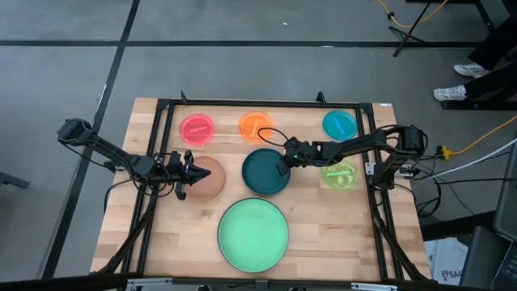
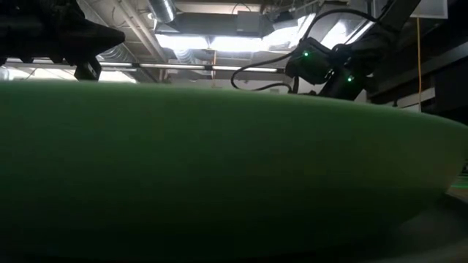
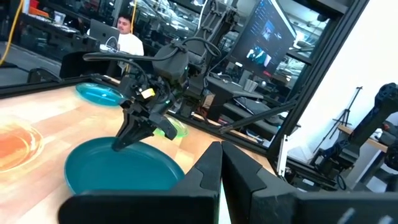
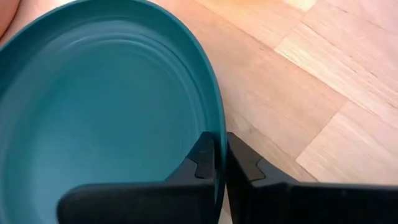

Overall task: Stack plastic plates
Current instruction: Stack the dark green plate on top of the light green plate

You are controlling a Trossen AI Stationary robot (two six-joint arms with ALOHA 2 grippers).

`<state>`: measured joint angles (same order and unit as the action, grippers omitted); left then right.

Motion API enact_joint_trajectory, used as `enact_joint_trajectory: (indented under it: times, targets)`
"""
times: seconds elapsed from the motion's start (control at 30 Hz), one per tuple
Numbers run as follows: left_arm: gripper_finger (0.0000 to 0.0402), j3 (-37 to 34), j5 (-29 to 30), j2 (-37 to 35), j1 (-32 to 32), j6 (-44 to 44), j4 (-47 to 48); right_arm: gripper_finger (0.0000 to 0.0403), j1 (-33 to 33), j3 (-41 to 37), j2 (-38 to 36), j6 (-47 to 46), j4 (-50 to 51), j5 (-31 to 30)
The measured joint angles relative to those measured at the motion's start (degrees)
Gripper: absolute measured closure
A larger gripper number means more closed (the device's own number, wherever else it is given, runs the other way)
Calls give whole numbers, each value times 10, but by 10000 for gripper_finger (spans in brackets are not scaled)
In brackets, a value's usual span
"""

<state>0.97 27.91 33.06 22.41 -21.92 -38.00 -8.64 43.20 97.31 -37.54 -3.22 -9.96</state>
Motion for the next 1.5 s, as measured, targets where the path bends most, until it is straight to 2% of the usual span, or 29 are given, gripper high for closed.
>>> enact_joint_trajectory:
  times: [0.73, 0.9, 1.13, 1.5]
  targets:
    - [398, 0, 1, 0, 0, 0, -1, 398, 0, -1, -88, 12, 5, 6]
    - [398, 0, 1, 0, 0, 0, -1, 398, 0, -1, -110, 19, 4, 27]
    - [398, 0, 1, 0, 0, 0, -1, 398, 0, -1, -118, 18, -4, 89]
    - [398, 0, 1, 0, 0, -1, -1, 398, 76, 0, -118, 12, -81, 111]
